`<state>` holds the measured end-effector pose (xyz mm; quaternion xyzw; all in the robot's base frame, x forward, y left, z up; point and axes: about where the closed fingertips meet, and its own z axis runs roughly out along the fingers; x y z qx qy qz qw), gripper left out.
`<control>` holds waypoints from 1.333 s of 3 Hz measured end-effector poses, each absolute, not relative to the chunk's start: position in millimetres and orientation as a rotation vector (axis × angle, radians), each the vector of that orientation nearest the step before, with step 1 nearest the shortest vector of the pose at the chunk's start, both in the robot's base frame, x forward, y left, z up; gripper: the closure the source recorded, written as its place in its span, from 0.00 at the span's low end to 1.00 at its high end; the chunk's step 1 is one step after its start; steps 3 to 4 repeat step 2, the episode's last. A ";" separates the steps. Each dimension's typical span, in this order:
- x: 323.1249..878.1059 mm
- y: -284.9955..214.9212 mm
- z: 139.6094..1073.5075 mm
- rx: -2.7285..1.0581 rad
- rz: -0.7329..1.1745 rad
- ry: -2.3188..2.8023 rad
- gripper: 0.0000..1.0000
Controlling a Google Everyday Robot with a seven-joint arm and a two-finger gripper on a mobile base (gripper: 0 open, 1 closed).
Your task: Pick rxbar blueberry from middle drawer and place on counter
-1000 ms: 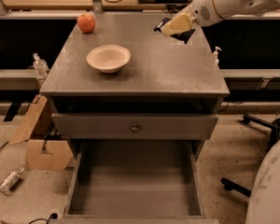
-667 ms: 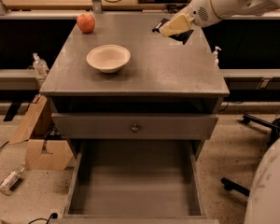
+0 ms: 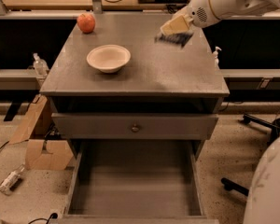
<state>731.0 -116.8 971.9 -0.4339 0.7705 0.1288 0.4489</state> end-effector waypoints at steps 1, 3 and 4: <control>731.3 -114.9 970.8 -1.076 0.322 1.906 0.00; 731.3 -114.9 970.8 -1.076 0.322 1.906 0.00; 731.3 -114.9 970.8 -1.076 0.322 1.906 0.00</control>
Offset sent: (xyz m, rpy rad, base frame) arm 0.0003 0.0019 -0.0012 0.0002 0.0019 0.0028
